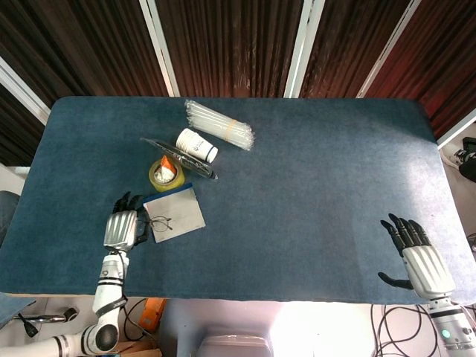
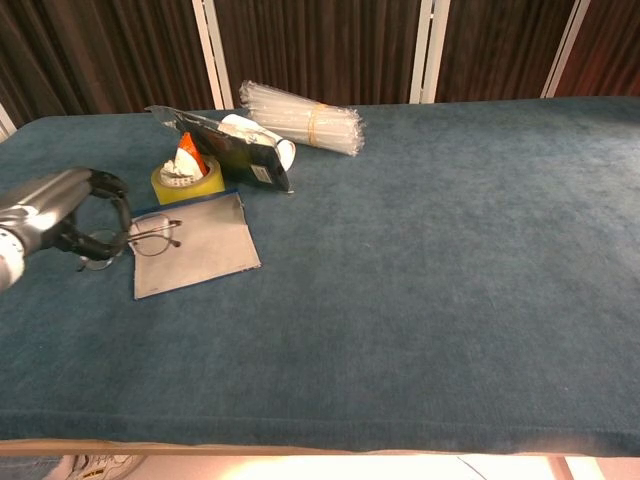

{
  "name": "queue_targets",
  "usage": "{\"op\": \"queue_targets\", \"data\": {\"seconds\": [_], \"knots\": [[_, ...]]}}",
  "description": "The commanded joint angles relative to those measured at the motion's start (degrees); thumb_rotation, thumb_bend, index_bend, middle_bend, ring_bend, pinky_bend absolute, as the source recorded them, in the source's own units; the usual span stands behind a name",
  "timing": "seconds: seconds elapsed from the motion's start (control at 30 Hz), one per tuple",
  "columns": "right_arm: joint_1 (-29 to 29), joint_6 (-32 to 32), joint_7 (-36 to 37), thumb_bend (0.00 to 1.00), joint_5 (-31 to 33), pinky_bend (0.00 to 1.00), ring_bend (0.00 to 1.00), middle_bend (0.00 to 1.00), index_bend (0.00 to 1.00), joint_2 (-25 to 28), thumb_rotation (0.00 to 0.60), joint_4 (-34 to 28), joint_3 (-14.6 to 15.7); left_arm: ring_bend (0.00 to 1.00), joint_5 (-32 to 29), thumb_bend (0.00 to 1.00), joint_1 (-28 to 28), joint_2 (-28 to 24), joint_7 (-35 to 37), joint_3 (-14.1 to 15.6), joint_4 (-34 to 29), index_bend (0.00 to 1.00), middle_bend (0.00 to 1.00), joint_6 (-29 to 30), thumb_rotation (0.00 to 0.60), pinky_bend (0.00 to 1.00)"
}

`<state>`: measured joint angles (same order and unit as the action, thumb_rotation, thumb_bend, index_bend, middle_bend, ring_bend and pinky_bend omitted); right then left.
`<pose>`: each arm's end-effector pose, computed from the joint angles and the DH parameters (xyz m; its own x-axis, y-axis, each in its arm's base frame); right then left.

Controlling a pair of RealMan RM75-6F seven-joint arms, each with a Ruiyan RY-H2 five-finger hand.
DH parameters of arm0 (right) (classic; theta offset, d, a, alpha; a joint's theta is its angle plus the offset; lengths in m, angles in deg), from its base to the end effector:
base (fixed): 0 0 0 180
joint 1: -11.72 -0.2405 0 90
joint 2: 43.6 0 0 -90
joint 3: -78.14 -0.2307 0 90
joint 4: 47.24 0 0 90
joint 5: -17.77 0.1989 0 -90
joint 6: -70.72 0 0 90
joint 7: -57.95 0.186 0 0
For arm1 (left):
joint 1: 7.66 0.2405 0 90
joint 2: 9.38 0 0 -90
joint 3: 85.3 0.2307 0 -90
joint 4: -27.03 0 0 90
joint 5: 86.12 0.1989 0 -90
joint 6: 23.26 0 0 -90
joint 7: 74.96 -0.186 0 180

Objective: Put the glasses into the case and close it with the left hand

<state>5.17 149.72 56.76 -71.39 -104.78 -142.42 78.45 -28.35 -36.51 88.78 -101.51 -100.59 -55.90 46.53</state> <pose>-0.2764 -0.2142 0.1372 0.4292 -0.1484 0.8909 -0.9030 -0.0925 0.4196 -0.1826 0.3384 -0.0098 0.2899 0.1478 0.9456 0.9555 0.0116 -0.2948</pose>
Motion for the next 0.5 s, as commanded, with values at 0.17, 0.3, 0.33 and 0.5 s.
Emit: {"op": "queue_targets", "data": {"seconds": [0.17, 0.3, 0.33, 0.5], "knots": [[-0.67, -1.31, 1.98, 0.27, 0.53, 0.00, 0.00, 0.00, 0.00, 0.97, 0.600, 0.07, -0.07, 0.03, -2.47, 0.44, -5.87, 6.52, -3.08, -4.07, 4.01, 0.68, 0.17, -0.91, 0.600, 0.13], [-0.87, -1.68, 2.85, 0.27, 0.90, 0.00, 0.00, 0.00, 0.00, 1.31, 0.600, 0.21, -0.20, 0.03, -4.22, 0.44, -8.25, 8.50, -3.51, -6.53, 6.90, 0.68, 0.17, -1.44, 0.600, 0.13], [-0.90, -1.74, 3.05, 0.27, 0.98, 0.00, 0.00, 0.00, 0.00, 1.40, 0.600, 0.21, -0.23, 0.03, -4.70, 0.44, -8.74, 8.88, -3.44, -7.06, 7.64, 0.68, 0.17, -1.67, 0.600, 0.13], [-1.04, -2.08, 3.51, 0.27, 1.28, 0.00, 0.00, 0.00, 0.00, 1.64, 0.600, 0.28, -0.27, 0.04, -7.59, 0.44, -10.79, 10.73, -2.98, -8.69, 12.93, 0.68, 0.17, -3.84, 0.600, 0.13]]}}
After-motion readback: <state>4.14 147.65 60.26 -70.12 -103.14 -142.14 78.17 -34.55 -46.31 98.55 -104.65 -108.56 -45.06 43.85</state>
